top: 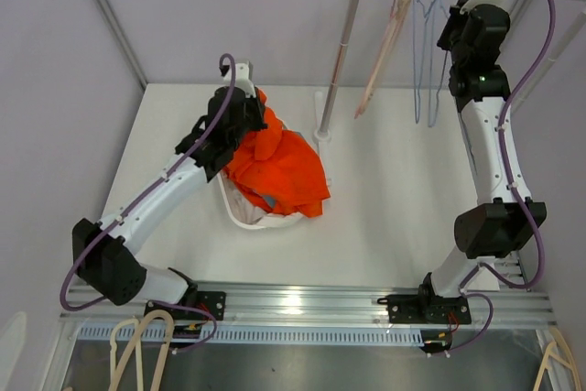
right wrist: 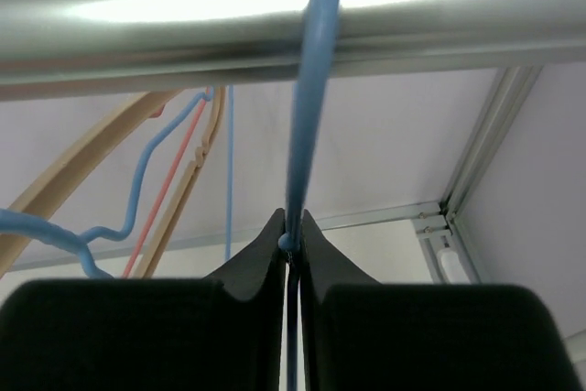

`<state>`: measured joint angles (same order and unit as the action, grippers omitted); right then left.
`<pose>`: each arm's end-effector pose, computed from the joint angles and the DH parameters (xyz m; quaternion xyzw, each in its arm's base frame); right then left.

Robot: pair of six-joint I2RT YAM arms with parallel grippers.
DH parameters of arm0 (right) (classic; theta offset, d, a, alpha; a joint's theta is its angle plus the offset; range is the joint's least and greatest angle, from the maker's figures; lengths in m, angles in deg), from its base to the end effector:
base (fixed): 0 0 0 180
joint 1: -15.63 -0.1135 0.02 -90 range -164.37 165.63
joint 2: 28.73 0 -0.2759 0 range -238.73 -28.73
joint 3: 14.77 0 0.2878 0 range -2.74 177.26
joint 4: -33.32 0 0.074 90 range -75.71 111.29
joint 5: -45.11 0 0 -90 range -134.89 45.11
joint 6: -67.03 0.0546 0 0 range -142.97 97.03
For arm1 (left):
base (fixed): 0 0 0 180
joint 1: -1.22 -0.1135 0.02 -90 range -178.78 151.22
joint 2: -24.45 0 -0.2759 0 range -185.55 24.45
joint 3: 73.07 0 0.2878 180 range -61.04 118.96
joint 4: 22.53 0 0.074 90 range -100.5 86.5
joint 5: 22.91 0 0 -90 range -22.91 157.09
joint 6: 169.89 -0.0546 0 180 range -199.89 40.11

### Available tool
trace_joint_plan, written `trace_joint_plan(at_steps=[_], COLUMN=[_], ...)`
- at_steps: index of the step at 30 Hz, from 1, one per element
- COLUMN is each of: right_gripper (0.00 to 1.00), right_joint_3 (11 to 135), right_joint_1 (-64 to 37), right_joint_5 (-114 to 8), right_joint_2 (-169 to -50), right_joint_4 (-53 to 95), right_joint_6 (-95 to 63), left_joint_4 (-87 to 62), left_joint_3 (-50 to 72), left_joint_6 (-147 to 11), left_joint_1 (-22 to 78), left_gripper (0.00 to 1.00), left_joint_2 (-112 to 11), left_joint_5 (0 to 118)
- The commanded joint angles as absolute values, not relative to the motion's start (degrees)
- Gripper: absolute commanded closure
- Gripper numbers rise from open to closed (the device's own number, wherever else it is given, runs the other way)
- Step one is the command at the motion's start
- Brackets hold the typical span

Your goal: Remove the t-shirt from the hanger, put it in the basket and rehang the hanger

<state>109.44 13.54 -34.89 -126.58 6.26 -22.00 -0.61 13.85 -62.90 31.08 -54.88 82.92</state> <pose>0.4434 0.0067 0.5130 0.0543 0.7093 -0.0433 0.7015 0.3342 -0.1747 0.3913 0.0037 0.7868 -0.1417 0.6007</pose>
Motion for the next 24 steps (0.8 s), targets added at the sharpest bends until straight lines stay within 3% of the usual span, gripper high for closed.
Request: trace_joint_plan(at_steps=[1,3,4,5,13,18,24], right_gripper=[0.93,0.84,0.64,0.55,0.11,0.02,0.01], right_joint_3=[108.44,108.53,108.79,108.97,107.47,106.87,99.05], right_joint_1=[13.0,12.99,12.99,12.91,12.82,12.82,12.64], right_joint_5=[-35.05,-35.05,-34.87,-34.61,-28.72,-25.82,-28.36], right_joint_2=[-123.13,-122.52,-122.34,-122.08,-114.35,-109.16,-98.26], right_joint_4=[8.8,8.63,8.11,7.67,3.54,-2.53,-1.04], right_joint_6=[-21.56,-21.65,-21.65,-21.56,-21.21,-19.98,-18.05], left_joint_4=[-3.12,-2.59,-1.72,-1.36,-2.77,-2.16,4.08], left_joint_3=[11.13,10.07,9.8,8.76,-0.12,-6.44,-6.2], left_joint_6=[-58.9,-57.93,-56.88,-56.26,-51.7,-44.93,-39.99], left_joint_1=[32.24,32.68,32.86,32.94,35.67,35.84,35.58], left_gripper=[0.99,0.99,0.99,0.99,0.99,0.99,0.99], left_joint_2=[-54.65,-56.31,-56.93,-57.63,-61.76,-65.45,-73.54], left_joint_5=[85.63,85.63,85.46,85.11,86.07,81.77,78.17])
